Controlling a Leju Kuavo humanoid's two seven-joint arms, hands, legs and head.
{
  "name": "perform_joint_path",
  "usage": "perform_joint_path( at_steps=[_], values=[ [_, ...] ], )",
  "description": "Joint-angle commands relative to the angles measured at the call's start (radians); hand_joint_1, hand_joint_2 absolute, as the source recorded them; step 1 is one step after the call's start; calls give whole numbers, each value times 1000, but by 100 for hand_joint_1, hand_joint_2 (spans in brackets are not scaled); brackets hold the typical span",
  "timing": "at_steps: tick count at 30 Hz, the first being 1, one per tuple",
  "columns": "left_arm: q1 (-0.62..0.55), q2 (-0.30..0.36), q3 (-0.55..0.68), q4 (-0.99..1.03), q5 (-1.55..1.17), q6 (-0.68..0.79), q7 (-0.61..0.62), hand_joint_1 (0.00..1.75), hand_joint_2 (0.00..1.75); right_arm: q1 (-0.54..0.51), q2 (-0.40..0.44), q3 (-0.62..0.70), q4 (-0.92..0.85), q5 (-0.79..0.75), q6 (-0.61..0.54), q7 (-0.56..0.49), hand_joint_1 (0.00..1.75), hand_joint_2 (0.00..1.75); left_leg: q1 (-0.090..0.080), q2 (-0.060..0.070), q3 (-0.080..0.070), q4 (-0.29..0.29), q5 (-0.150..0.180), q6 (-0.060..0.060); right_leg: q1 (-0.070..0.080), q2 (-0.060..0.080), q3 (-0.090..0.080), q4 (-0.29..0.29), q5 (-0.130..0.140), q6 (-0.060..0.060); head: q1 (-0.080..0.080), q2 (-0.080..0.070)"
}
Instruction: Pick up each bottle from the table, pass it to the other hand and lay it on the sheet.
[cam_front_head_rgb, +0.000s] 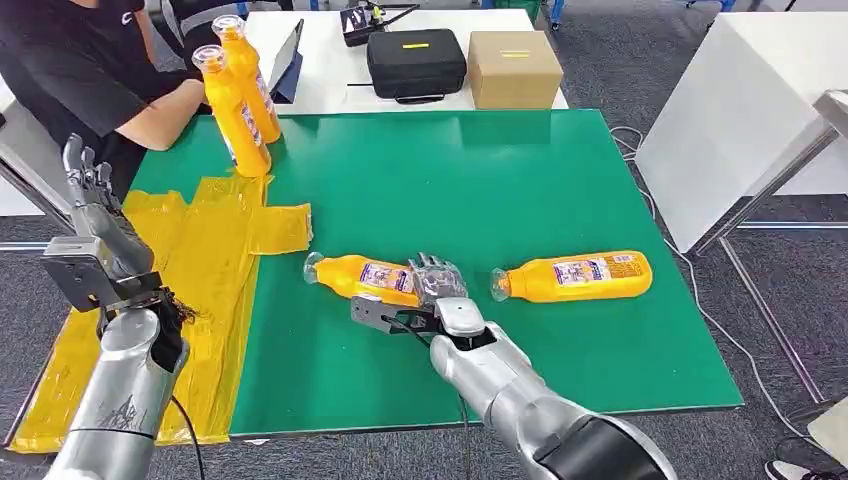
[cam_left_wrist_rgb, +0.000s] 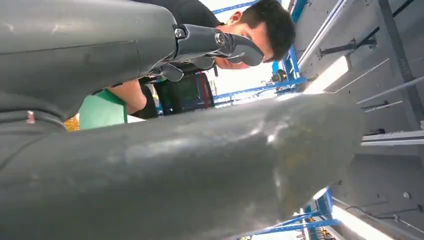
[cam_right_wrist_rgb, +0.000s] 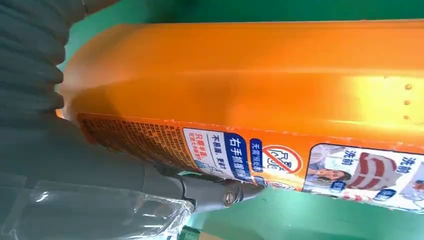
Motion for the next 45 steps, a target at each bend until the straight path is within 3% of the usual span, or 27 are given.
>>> perform_joint_path(
  at_steps=[1,6,7,21,23,28,32,34,36,37,45],
  values=[
    [-58,-4,-26,119,28,20,-12,0,0,-50,6,-8,151,-14,24,-16,175,175,1,-2,2,0,-1,-3,1,-2,4,-1,-1,-1,0,0],
    [-42,-8,-22,105,26,21,-12,0,0,-49,14,-15,127,-13,17,-37,175,175,1,-2,3,0,-1,-3,1,-2,4,-1,-2,-1,0,0],
    [-31,-3,-4,80,24,41,-12,0,0,-45,23,-15,98,-28,-17,-103,175,175,1,-1,2,0,-1,-2,0,-1,3,-1,-1,-1,0,0],
    [-21,11,18,48,13,8,3,0,0,-35,26,-12,24,-64,-20,-108,175,175,1,0,1,1,-2,-4,1,0,3,1,-2,-1,0,0],
    [-14,12,15,47,14,-12,12,0,0,-14,22,-24,-70,-110,-73,-160,175,175,1,0,1,1,-2,-3,1,0,2,1,-2,-1,0,0],
    [10,29,35,64,176,-233,107,0,0,159,-45,-1,-715,-219,-115,-230,175,175,1,0,-1,1,-3,-4,0,0,0,2,-3,-1,0,0],
    [7,30,37,74,180,-241,101,0,0,177,-57,11,-761,-223,-91,-214,175,175,1,-2,-3,1,-2,-3,0,-1,-2,1,-2,-1,0,0],
    [7,28,40,86,251,-343,144,0,0,174,-59,27,-776,-227,-191,-261,175,175,1,-3,-3,0,-1,-3,1,-2,-1,-1,-2,-1,0,0],
    [6,26,32,111,298,-413,161,0,0,175,-67,61,-841,-226,-202,-251,175,175,1,-1,-3,0,-2,-3,0,0,-2,0,-2,-1,0,0],
    [4,23,26,119,301,-419,162,0,175,174,-65,67,-850,-222,-206,-245,175,175,1,-1,-2,1,-3,-4,1,0,-1,1,-3,-1,0,0],
    [-30,-24,-30,204,371,-518,188,0,175,90,-21,77,-750,-222,-228,-208,175,175,0,-2,-5,1,-1,-2,0,-1,-3,1,-1,-1,0,0]
  ],
)
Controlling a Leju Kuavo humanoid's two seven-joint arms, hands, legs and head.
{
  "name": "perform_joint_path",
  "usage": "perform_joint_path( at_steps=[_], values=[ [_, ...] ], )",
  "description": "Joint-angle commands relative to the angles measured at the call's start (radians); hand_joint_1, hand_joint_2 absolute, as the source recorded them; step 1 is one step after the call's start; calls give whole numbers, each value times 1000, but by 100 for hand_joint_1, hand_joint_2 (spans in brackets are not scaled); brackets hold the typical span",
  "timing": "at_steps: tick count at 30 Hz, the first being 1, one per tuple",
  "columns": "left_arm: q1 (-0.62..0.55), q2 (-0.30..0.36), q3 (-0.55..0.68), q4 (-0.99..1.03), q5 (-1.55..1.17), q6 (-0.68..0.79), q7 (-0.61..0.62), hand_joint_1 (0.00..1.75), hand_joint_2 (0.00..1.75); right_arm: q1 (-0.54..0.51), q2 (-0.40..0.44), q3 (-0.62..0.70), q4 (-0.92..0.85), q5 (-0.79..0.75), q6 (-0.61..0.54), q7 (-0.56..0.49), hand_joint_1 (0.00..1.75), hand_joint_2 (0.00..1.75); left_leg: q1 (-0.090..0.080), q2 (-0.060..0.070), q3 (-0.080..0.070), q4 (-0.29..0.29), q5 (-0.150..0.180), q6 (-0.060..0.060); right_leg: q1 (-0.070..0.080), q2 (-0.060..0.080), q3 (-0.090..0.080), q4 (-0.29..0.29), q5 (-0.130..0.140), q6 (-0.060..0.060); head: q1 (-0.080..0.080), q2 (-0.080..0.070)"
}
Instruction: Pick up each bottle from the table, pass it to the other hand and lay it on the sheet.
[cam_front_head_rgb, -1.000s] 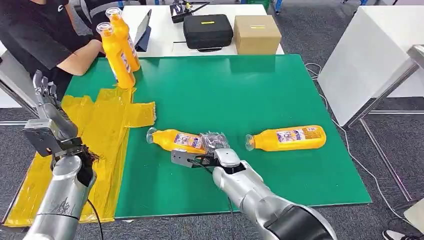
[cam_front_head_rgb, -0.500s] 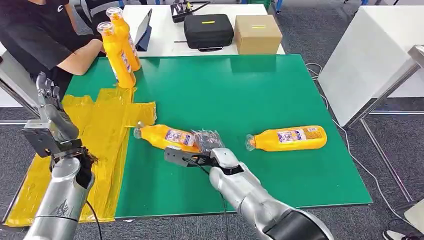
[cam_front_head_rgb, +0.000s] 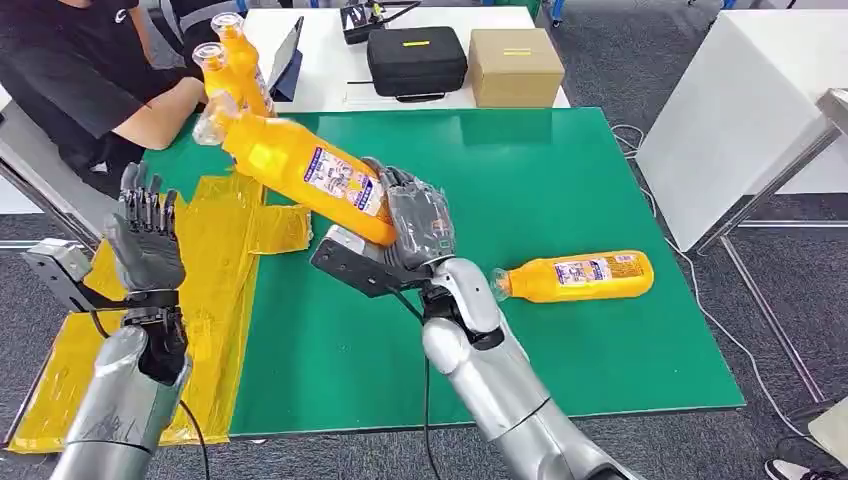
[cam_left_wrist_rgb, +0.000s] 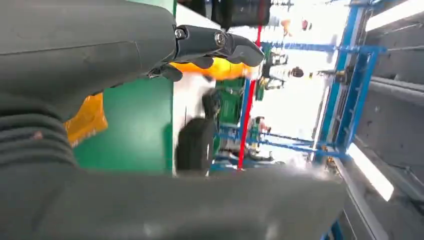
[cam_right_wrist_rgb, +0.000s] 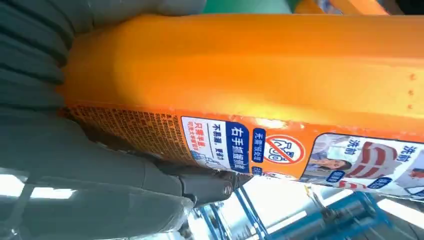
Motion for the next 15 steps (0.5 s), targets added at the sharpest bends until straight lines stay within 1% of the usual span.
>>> perform_joint_path(
  at_steps=[1,5,10,12,15],
  values=[
    [-70,-45,-55,145,56,-77,28,0,175,-98,-3,42,48,-26,-20,13,175,175,1,-1,2,1,-1,-3,0,-2,3,0,-2,-1,0,0],
    [-77,-65,-87,128,61,-91,44,0,175,-126,16,50,100,-32,-25,12,175,175,0,-1,1,1,-1,-2,0,-1,2,0,-1,0,0,0],
    [-75,-61,-86,129,61,-90,44,0,175,-125,15,50,100,-32,-26,11,175,175,1,0,3,0,-2,-3,1,0,4,0,-2,-1,0,0],
    [-75,-59,-85,129,62,-90,45,0,175,-124,14,51,99,-32,-26,11,175,175,0,0,1,0,-1,-2,0,0,2,0,-1,-1,0,0],
    [-82,-68,-108,128,80,-111,59,0,175,-150,30,65,155,-40,-5,16,175,175,1,-1,1,0,-1,-2,1,-1,2,0,-1,-1,0,0]
  ],
)
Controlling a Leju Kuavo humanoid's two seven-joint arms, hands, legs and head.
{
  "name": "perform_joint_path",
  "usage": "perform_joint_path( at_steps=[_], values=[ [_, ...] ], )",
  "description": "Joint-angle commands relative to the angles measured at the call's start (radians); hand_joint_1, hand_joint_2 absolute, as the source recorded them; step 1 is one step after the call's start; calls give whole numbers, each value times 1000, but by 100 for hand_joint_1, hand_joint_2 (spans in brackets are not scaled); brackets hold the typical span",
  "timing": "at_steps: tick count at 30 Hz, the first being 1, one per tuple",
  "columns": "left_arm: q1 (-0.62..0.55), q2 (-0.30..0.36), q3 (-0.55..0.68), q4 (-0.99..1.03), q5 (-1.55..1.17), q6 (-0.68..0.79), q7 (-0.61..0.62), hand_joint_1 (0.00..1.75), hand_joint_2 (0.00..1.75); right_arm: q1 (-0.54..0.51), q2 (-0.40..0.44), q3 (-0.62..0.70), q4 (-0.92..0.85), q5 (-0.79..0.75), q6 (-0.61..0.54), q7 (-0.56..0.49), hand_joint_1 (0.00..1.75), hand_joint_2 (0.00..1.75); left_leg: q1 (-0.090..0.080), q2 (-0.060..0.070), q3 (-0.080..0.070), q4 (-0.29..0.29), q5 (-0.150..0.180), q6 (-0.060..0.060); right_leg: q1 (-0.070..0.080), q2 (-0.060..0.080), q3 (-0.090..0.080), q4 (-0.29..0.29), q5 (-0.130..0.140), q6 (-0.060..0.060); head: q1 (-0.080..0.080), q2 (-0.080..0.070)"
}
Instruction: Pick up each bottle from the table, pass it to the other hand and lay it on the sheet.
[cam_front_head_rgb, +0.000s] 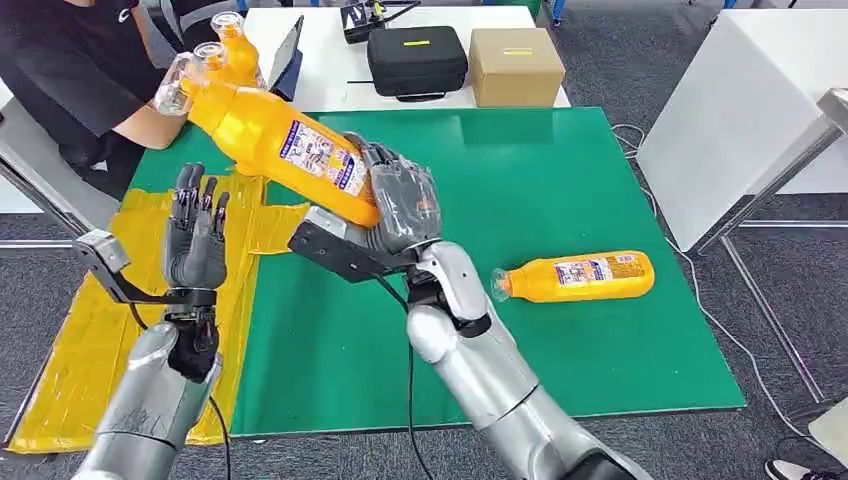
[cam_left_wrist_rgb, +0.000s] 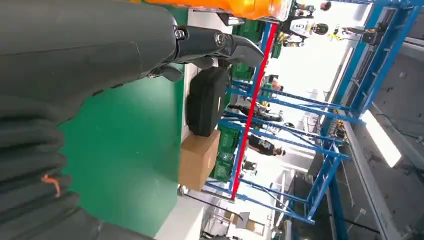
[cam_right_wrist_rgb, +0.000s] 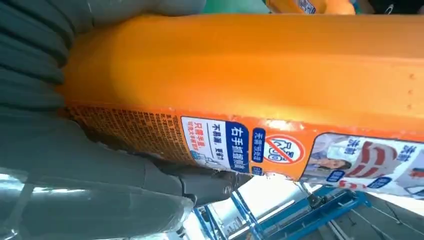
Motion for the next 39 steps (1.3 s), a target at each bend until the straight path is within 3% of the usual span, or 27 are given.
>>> perform_joint_path(
  at_steps=[1,7,17,29,39],
  values=[
    [-58,-17,-60,66,22,-18,20,0,175,-105,13,45,179,-19,14,6,175,175,1,0,3,1,-2,-4,1,0,4,1,-2,-1,0,0],
    [-58,-27,-95,14,48,-16,35,0,175,-181,69,66,412,-32,18,18,175,175,1,2,3,1,-2,-3,1,1,3,1,-1,-1,0,0],
    [-27,-27,-132,-89,73,-5,68,0,175,-255,69,169,629,-127,-20,58,175,175,1,1,4,1,-2,-3,1,1,4,1,-2,-1,0,0],
    [-27,-27,-145,-106,75,-7,76,0,175,-256,69,180,667,-125,-25,57,175,175,1,-1,3,1,-1,-3,1,-2,3,0,-2,-1,0,0],
    [-48,-27,-164,-69,64,-8,86,0,175,-247,69,397,603,-140,-39,136,175,175,1,0,2,0,-1,-2,1,-1,3,0,-1,-1,0,0]
  ],
)
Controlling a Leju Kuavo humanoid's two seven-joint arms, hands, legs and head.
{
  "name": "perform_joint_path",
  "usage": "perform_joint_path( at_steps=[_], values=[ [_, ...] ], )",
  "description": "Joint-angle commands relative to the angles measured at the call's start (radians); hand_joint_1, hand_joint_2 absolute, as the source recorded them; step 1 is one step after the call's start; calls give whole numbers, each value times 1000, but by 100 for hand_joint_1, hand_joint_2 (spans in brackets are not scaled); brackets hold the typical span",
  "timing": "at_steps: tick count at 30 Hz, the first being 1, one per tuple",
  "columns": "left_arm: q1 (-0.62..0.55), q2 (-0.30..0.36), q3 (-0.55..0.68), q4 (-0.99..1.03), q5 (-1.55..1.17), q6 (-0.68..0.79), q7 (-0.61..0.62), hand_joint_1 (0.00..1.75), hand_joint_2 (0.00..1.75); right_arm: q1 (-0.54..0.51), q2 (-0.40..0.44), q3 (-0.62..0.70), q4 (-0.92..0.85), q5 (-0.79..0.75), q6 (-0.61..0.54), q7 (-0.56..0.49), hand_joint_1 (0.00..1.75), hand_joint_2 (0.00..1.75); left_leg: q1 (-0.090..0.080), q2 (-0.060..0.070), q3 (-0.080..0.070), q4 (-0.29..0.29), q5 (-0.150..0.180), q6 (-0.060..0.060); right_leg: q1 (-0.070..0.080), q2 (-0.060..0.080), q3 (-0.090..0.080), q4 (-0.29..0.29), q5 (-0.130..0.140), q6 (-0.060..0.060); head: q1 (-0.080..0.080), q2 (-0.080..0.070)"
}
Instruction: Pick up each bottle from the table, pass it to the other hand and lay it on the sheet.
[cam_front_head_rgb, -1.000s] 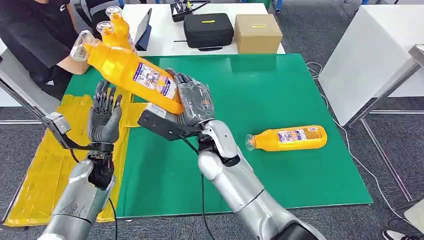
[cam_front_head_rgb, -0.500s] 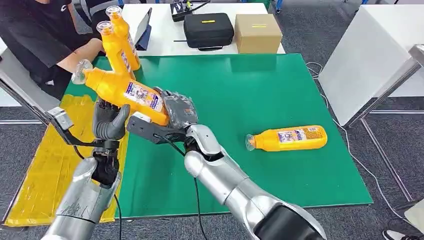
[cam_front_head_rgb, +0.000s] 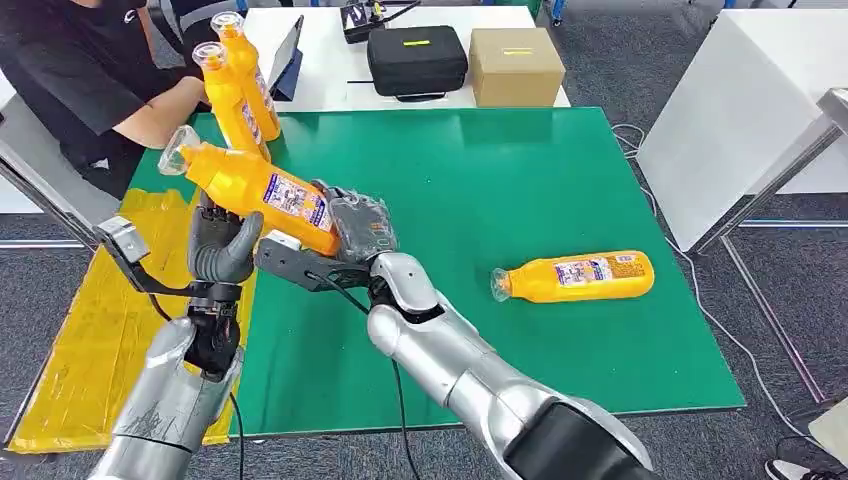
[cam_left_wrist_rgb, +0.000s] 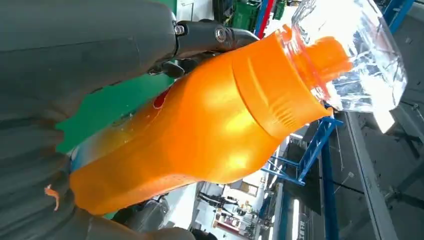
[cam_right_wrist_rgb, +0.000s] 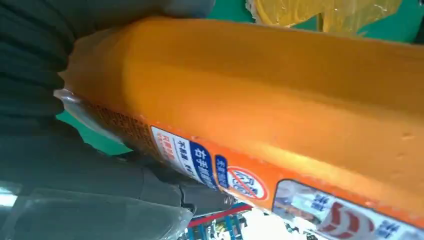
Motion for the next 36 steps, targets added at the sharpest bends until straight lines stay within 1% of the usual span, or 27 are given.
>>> perform_joint_path(
  at_steps=[1,5,6,7,8,10,11,14,16,17,18,19,22,24,25,27,28,29,30,31,32,33,34,36],
  values=[
    [-64,6,-58,44,-12,-1,7,0,175,-34,-15,215,40,-11,0,51,175,175,1,-1,4,1,-2,-3,1,-1,5,0,-2,-1,0,0],
    [-62,8,-57,42,-13,0,7,0,175,-38,-15,219,50,-8,5,45,175,175,1,-1,1,0,-1,-2,1,-2,2,0,-1,-1,0,0],
    [-63,10,-58,41,-22,3,5,0,175,-34,-15,243,51,-2,7,38,175,175,2,-2,3,1,-2,-3,1,-2,4,0,-2,-1,0,0],
    [-67,14,-55,42,-28,7,6,0,175,-20,-15,285,45,7,18,49,175,175,1,-1,2,0,-1,-2,1,-2,2,0,-1,-1,0,0],
    [-70,19,-56,41,-37,9,7,0,175,-8,-15,316,37,13,24,57,175,175,1,-1,4,0,-2,-3,1,-1,5,0,-2,-1,0,0],
    [-66,32,-53,35,-49,11,12,0,175,23,-15,385,18,40,27,79,175,175,1,0,2,-1,-1,-2,1,-1,3,-1,-1,-1,0,0],
    [-64,35,-51,34,-51,12,13,0,175,28,-15,400,13,47,28,84,175,175,1,0,5,-1,-2,-3,1,-1,5,-2,-2,-1,0,0],
    [-61,48,-57,40,-71,8,20,0,175,44,-15,442,-10,67,37,104,175,175,1,0,5,-1,-2,-3,1,-1,6,-2,-2,-1,0,0],
    [-63,50,-61,45,-79,6,22,0,175,46,-15,445,-11,69,37,107,175,175,1,0,2,-1,-1,-2,1,-1,2,-2,-1,-1,0,0],
    [-67,48,-64,54,-87,6,19,0,175,49,-15,443,-6,70,40,106,175,175,2,-2,4,0,-2,-3,1,-3,4,-1,-2,-1,0,0],
    [-71,49,-64,60,-94,8,17,0,175,51,-15,442,-5,73,37,105,175,175,2,-2,2,-1,-1,-2,1,-3,2,-1,-1,-1,-1,0],
    [-76,48,-62,67,-99,11,16,0,175,54,-15,439,-5,76,37,103,175,175,2,-3,4,0,-2,-3,2,-4,5,-1,-3,-1,0,0],
    [-84,46,-59,79,-113,18,11,0,175,60,-15,434,-11,83,36,101,175,175,2,-2,1,0,-1,-2,1,-3,2,-1,-1,-1,0,0],
    [-84,46,-59,79,-113,18,11,0,175,60,-15,434,-11,83,36,101,175,175,3,-4,4,0,-2,-4,2,-5,5,-1,-3,-1,0,0],
    [-84,46,-59,79,-113,18,11,0,175,60,-15,434,-11,83,36,101,175,175,2,-3,2,0,-1,-3,1,-4,3,-1,-2,-1,0,0],
    [-84,46,-59,79,-113,18,11,0,175,60,-15,434,-11,83,36,101,175,175,3,-4,4,1,-2,-4,2,-5,6,-1,-3,-2,0,0],
    [-81,48,-56,75,-119,24,10,0,175,65,-15,434,-22,85,41,101,175,175,2,-3,3,0,-2,-3,2,-4,4,-1,-3,-1,0,0],
    [-77,49,-52,73,-121,27,10,0,175,70,-15,434,-29,88,45,101,175,175,3,-4,7,1,-4,-6,2,-5,9,0,-6,-2,0,0],
    [-72,48,-45,67,-126,34,7,0,175,78,-15,425,-39,98,52,103,175,175,3,-3,6,1,-4,-5,2,-5,7,-1,-5,-2,0,0],
    [-69,48,-41,64,-126,35,7,0,175,82,-15,419,-43,104,56,104,175,175,2,-2,2,0,-1,-2,1,-3,2,-1,-2,-1,0,0],
    [-67,50,-40,65,-126,36,7,0,175,83,-15,420,-43,105,56,104,175,175,2,-2,3,0,-2,-3,2,-3,4,-2,-2,-1,0,0],
    [-62,49,-35,56,-124,37,5,147,175,90,-15,410,-51,112,65,102,175,175,2,-2,4,0,-2,-4,2,-4,5,-1,-3,-2,0,0],
    [-60,49,-34,51,-123,36,4,175,175,92,-15,406,-55,115,67,102,175,175,2,-2,2,0,-1,-3,2,-3,3,-2,-2,-1,0,0],
    [-50,53,-32,28,-122,40,0,175,175,101,-15,390,-70,125,85,100,175,175,3,-3,4,0,-3,-4,2,-4,5,-1,-4,-2,0,0]
  ],
)
